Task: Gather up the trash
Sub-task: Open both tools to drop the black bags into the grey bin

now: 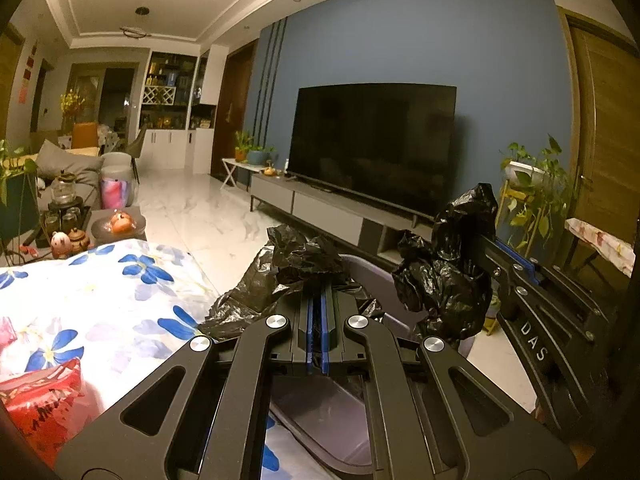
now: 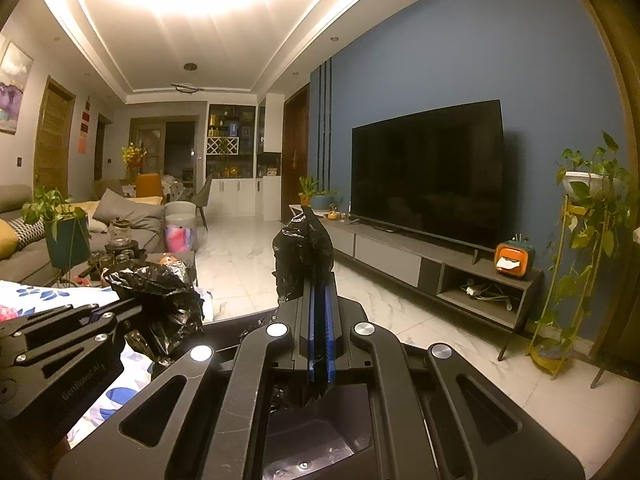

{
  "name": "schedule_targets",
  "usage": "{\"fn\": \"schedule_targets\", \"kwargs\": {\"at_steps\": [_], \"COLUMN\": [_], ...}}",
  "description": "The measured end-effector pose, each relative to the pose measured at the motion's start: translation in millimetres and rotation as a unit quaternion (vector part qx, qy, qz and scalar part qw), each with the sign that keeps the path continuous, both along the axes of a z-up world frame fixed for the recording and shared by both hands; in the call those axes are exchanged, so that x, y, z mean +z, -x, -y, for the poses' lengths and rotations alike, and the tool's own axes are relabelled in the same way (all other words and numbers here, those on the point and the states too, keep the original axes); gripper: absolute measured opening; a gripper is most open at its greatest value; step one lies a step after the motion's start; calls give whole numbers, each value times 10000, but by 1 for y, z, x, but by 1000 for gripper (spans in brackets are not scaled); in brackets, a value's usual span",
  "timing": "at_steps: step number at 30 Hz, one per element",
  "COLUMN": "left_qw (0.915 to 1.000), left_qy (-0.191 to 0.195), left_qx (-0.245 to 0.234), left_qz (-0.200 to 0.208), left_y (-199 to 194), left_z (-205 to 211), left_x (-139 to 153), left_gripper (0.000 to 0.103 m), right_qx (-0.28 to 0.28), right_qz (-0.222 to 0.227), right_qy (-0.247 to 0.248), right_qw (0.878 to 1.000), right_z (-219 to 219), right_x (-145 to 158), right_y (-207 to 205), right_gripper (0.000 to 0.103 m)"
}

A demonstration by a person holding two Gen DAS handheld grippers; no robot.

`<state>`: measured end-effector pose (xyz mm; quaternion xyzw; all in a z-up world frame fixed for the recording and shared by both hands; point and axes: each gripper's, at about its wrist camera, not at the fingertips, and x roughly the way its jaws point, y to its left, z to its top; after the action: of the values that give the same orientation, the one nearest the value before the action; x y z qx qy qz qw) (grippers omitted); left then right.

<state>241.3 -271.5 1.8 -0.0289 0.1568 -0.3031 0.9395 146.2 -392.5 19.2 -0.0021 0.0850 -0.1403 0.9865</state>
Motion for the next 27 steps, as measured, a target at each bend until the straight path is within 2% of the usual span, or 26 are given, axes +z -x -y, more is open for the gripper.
{"fn": "schedule_targets", "kwargs": {"at_steps": [4,5,6,7,8,9,10,12,14,16,18,19,21,25,27], "left_qw": [10000,10000,9998,9997,9995,9995,9994,9992,9989,9982,9973,9968,9953,9919,9900], "left_qy": [25,29,27,29,59,110,185,262,229,218,223,217,195,48,16], "left_qx": [-45,-77,-125,-123,-116,-78,36,160,362,536,687,769,941,1272,1412], "left_qz": [-28,-55,-137,-224,-290,-299,-280,-258,-197,-126,-109,-96,-70,8,43], "left_y": [-4,-6,-8,-11,-13,-12,-12,-10,-7,-1,6,10,18,38,49], "left_z": [0,0,0,-1,-3,-6,-11,-19,-26,-33,-42,-46,-55,-79,-92], "left_x": [-1,-3,-4,-6,-7,-8,-9,-7,-4,-2,0,1,2,2,2], "left_gripper": [3,5,13,28,37,58,67,68,73,80,84,87,89,89,89], "right_qx": [19,22,38,34,36,53,32,6,-20,-43,-73,-90,-108,-39,25], "right_qz": [-4,0,-1,-3,12,29,46,83,95,145,236,256,296,317,335], "right_qy": [-45,-64,-88,-114,-133,-131,-105,-76,-98,-114,-115,-105,-95,-65,-33], "right_qw": [10000,10000,10000,9999,9999,9999,9999,9999,9999,9998,9996,9996,9995,9995,9994], "right_z": [2,3,4,5,5,5,4,5,4,3,0,-2,-7,-22,-30], "right_x": [0,0,0,1,2,3,3,3,4,6,8,9,9,7,7], "right_y": [-4,-5,-5,-7,-7,-6,-5,-3,0,5,12,15,23,40,46], "right_gripper": [7,9,18,22,30,36,38,44,48,58,72,74,86,92,97]}}
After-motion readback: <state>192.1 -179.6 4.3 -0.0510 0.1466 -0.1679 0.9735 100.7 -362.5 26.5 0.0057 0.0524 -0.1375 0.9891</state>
